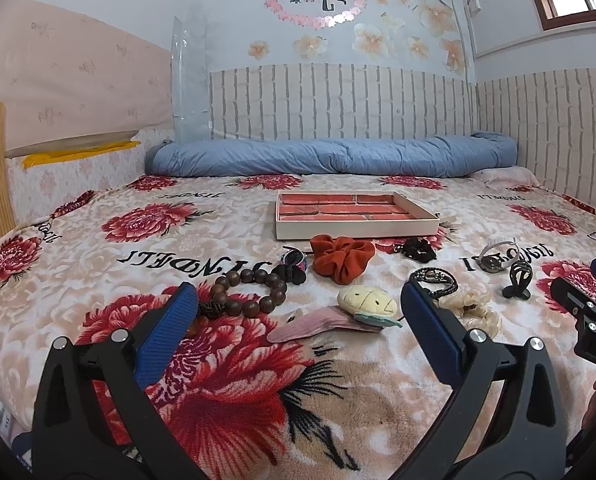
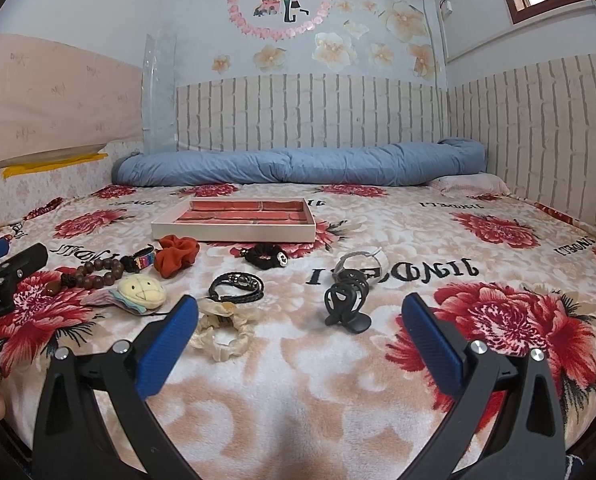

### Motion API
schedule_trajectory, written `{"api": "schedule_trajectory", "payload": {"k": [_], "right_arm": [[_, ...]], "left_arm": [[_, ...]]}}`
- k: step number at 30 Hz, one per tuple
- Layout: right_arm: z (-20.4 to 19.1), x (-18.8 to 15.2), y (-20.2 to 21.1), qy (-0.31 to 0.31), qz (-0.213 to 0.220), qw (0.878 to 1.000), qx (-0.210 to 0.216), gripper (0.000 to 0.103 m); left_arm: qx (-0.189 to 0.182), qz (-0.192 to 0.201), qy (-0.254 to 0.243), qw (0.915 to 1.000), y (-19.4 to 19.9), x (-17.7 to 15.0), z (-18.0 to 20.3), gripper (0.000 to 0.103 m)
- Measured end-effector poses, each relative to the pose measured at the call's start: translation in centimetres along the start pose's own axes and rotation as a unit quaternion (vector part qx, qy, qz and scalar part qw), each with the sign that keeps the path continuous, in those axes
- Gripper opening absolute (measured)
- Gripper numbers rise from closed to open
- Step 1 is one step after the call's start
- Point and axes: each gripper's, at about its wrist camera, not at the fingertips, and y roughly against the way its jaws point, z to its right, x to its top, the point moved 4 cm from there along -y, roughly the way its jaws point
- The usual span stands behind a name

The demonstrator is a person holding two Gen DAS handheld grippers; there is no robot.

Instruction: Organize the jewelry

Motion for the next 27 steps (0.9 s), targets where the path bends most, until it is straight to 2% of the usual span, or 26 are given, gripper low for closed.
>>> {"api": "schedule_trajectory", "payload": {"k": [18,27], "right_arm": [[-0.5,-1.0,-1.5,0.018,-0.023,1.0,-0.008,0.099],[-0.5,-1.2,-2.1,0.025,-0.03,0.999,-0.029,0.099]], "left_arm": [[-0.007,-0.03,-0.006,0.9995,-2.3,-1.3,0.1,0.098],[-0.013,-0.047,-0.022,0.9986,-3.2,-1.9,0.2,0.098]]}}
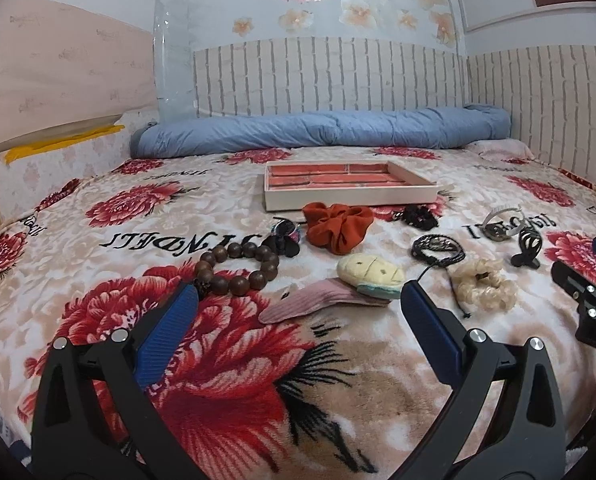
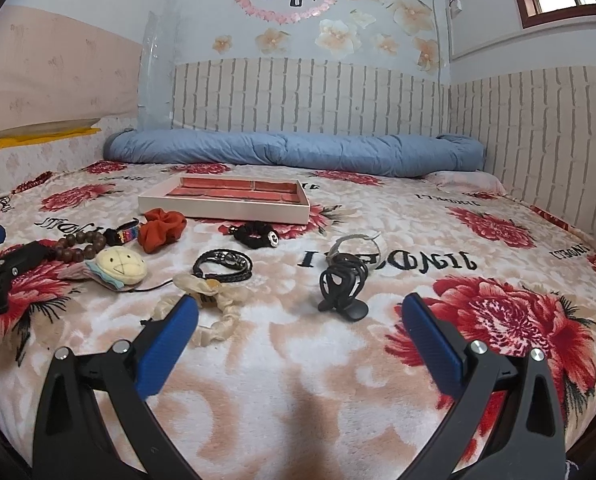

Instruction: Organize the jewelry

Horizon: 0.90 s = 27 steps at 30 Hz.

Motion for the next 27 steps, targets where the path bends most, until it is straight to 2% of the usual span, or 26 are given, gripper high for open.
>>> {"api": "schedule_trajectory", "payload": {"k": [3,9,15,20,27], "right_arm": [[0.5,0.0,-0.4,-0.015,-0.006,1.0,-0.008,0.099],[1.1,0.4,-1.9,-0.04,-0.034,0.998,0.016,0.099],[-0.1,1.1,-3.4,-0.022,-0.055,0.998,0.018,0.099],[-1.9,1.2,-5.1,-0.003,-0.086,0.996,0.031,0.099],[-2.7,0.4,-7.0,0.004,-0.129,0.99,0.051,0.099]], "left_arm": [[-0.005,-0.013,0.009,0.9999,-0.6,-0.1,-0.6,0.098],[0.004,-0.027,0.023,0.9993,-1.3,0.0,-1.9,0.098],[0.011,-0.028,0.024,0.9993,-1.9,1.1,-3.8,0.098],[0.004,-0.056,0.03,0.998,-3.8,1.8,-5.7,0.098],[0.015,-0.074,0.002,0.9971,-6.2,2.7,-7.4,0.098]]}}
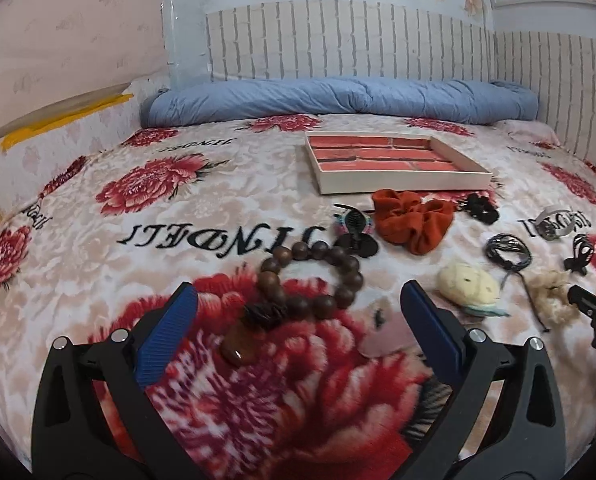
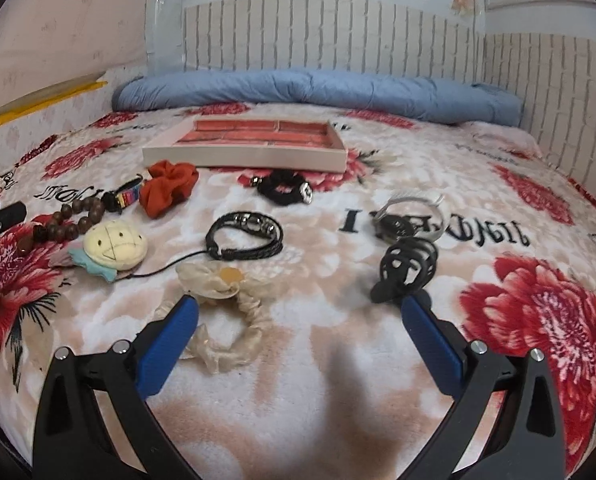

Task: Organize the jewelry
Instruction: 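Grasp the brown teardrop pendant with left tool while right tool grasps cream scrunchie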

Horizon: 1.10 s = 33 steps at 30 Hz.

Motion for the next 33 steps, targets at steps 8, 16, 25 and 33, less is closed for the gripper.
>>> {"api": "schedule_trajectory", "payload": {"k": [8,16,25,33], "right_arm": [[-0.3,-0.2,-1.8,0.004,-0.031,0.999,0.009,0.098],[-0.6,-0.2,-3.6,0.003,-0.066,0.997,0.029,0.078],[-0.9,-0.3,-4.2,0.009,-0.076,0.997,0.034,0.065],[-1.0,-0.3,-4.3,0.016,-0.071,0.997,0.029,0.048]], "left_arm": [[-0.029,-0.042,0.046,0.9976,-2.8,-0.5,-2.7,0.098],[-0.042,-0.09,0.048,0.9939,-5.5,-1.0,-3.3,0.094],[-0.034,-0.116,0.016,0.9925,-6.6,-1.3,-3.3,0.066],[-0.06,-0.12,0.019,0.9908,-6.8,-1.5,-2.9,0.049]]}}
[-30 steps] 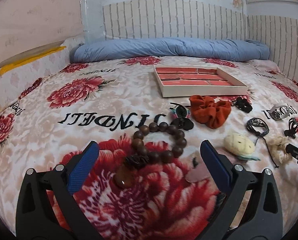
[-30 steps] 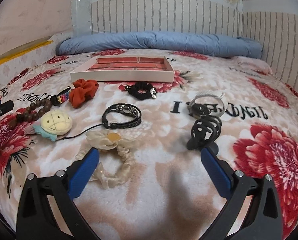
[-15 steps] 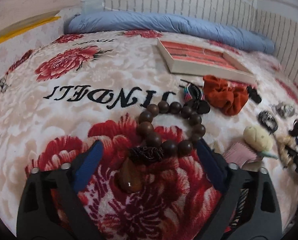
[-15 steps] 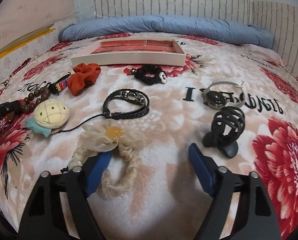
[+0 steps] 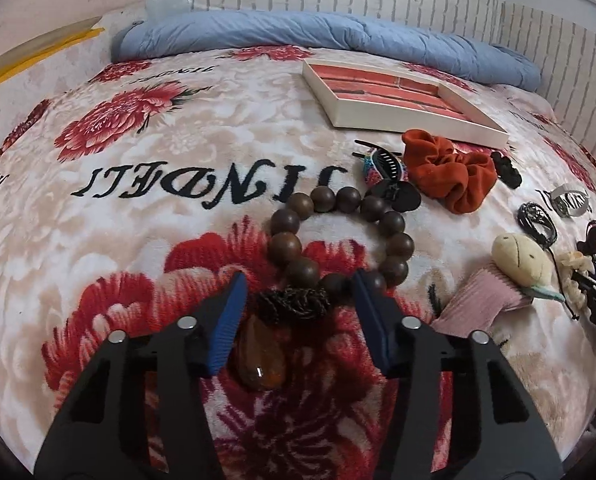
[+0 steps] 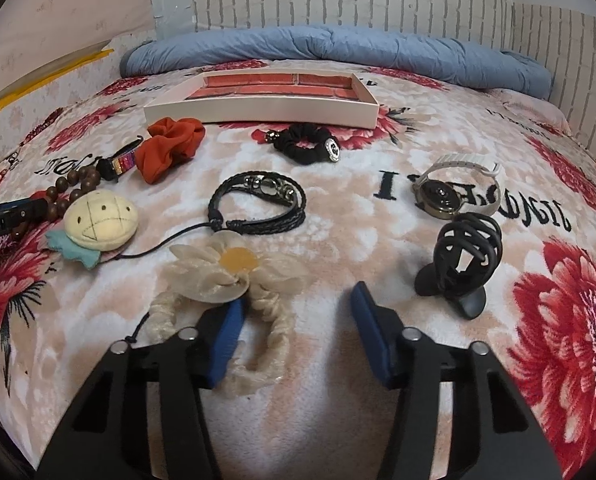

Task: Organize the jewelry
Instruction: 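Grasp the brown teardrop pendant with left tool while right tool grasps cream scrunchie, then carry pendant with left tool into the brick tray while right tool drops scrunchie there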

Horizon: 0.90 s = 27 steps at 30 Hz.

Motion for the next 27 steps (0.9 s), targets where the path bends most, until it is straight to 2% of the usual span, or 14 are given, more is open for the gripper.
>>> {"api": "schedule_trajectory", "payload": {"k": [2,8,13,15,16,18,27], "right_arm": [[-0.1,0.0,0.0,0.003,0.001,1.0,-0.001,0.041],[-0.1,0.0,0.3,0.003,0.007,1.0,0.002,0.029],[0.3,-0.1,0.4,-0.008,0.01,1.0,0.012,0.024],[0.4,-0.1,0.5,-0.011,0.011,1.0,0.015,0.023],[0.4,-0.1,0.5,-0.012,0.012,1.0,0.016,0.022],[0.5,-0.1,0.6,-0.013,0.014,1.0,0.017,0.02],[0.7,-0.1,0.8,-0.023,0.016,0.999,0.033,0.013]], "left_arm": [[-0.005,-0.001,0.001,1.0,0.1,-0.1,0.1,0.047],[-0.027,-0.008,0.02,0.9994,0.0,-0.3,-0.5,0.046],[-0.022,-0.015,0.008,0.9996,0.1,-0.8,-0.1,0.042],[-0.023,-0.016,0.003,0.9996,0.2,-1.0,0.0,0.039],[-0.024,-0.017,0.003,0.9996,0.2,-1.0,0.0,0.032],[-0.018,-0.02,0.002,0.9996,0.4,-1.3,-0.1,0.029],[-0.005,-0.005,0.002,1.0,1.4,-1.8,-0.3,0.026]]}}
